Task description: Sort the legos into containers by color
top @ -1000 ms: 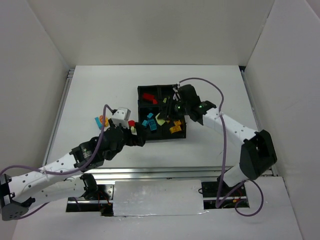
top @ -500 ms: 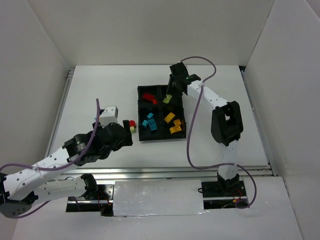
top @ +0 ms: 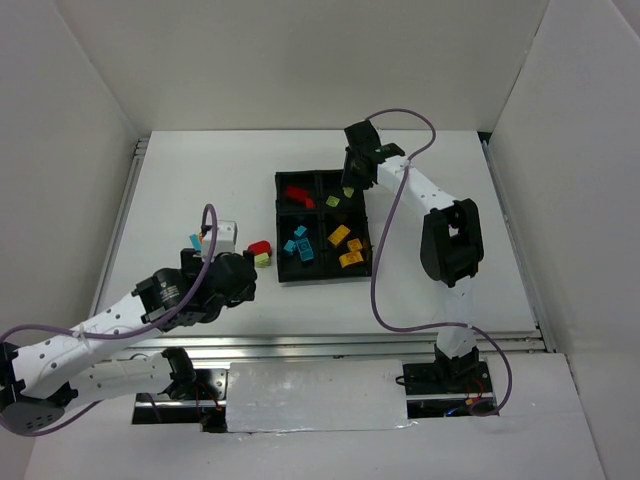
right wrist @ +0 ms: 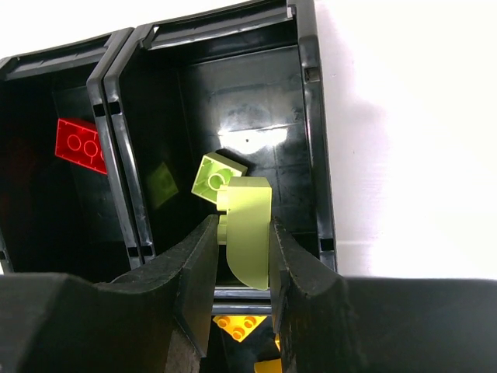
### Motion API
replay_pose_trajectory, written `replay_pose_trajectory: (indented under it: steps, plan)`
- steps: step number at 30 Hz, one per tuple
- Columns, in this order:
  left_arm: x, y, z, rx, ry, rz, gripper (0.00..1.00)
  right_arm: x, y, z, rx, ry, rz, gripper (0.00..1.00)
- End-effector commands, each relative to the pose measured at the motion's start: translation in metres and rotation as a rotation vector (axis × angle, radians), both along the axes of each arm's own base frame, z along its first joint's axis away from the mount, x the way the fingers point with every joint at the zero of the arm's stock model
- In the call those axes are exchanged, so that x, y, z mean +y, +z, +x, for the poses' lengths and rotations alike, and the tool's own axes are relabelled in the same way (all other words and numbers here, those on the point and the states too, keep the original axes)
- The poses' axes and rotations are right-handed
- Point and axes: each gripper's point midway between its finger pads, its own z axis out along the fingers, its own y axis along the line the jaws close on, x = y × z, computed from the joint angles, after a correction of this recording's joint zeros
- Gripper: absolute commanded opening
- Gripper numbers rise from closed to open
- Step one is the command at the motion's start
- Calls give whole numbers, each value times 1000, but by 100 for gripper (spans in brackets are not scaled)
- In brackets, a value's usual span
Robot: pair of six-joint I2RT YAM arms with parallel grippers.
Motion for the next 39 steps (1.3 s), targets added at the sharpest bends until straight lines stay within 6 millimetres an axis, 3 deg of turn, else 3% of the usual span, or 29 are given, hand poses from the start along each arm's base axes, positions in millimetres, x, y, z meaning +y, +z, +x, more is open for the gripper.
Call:
replay_pose_trajectory:
  steps: [1,20,39]
  plan:
    - [2,5,9,-44,17,20,100,3,27,8,-61,19,16,0]
    - [28,19,10,-116,128,-43,100,4,33,5,-61,29,52,1]
    - [33,16,15,-106,160,-46,99,3,38,9,-71,49,49,5]
